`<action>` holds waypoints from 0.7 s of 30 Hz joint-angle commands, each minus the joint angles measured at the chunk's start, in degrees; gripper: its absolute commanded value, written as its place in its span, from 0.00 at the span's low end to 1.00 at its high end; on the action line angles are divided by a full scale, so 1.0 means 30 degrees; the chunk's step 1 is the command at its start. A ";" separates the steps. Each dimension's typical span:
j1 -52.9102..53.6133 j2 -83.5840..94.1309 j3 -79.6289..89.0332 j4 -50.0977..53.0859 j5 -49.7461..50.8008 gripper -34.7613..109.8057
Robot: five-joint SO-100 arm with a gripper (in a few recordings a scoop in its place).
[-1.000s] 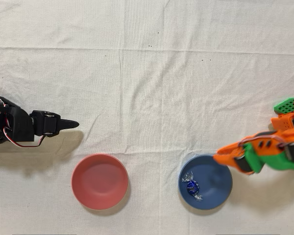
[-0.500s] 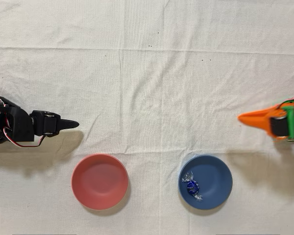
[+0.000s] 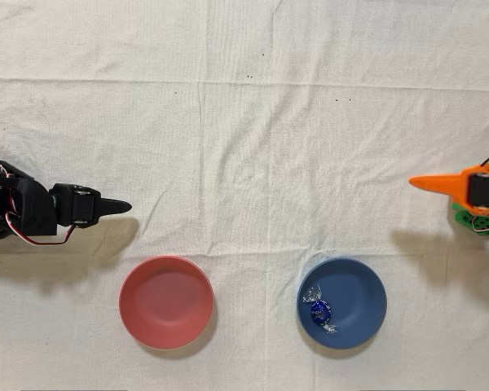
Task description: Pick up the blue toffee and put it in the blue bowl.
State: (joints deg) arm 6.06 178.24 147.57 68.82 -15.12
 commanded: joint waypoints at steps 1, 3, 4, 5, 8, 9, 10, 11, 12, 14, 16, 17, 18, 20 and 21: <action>0.0205 0.2666 0.1494 0.0996 0.0000 0.24; 0.0410 0.2930 0.2432 0.0908 0.0205 0.24; 0.0410 0.2930 0.2930 0.0908 0.0469 0.24; 0.0381 0.2930 0.3486 0.0908 0.0879 0.24; 0.0381 0.2930 0.5010 0.0381 0.1934 0.24; 0.0352 0.2930 0.5508 -0.0059 0.2168 0.24; 0.0293 0.2930 0.6006 -0.0674 0.2314 0.24; 0.0059 0.2930 0.6475 -0.1230 0.2373 0.24; -0.0264 0.2930 0.6855 -0.1641 0.2344 0.24; -0.0615 0.2959 0.7617 -0.2373 0.2080 0.24; -0.0557 0.2959 0.8613 -0.3486 0.1465 0.24; -0.0498 0.2959 0.9141 -0.4043 0.1113 0.24; -0.0410 0.2959 0.9639 -0.4512 0.0879 0.24; -0.0293 0.2959 1.0488 -0.5332 0.0498 0.24; -0.0439 0.2959 1.0488 -0.5273 0.0703 0.24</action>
State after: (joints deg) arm 4.22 186.15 177.98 55.55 -12.22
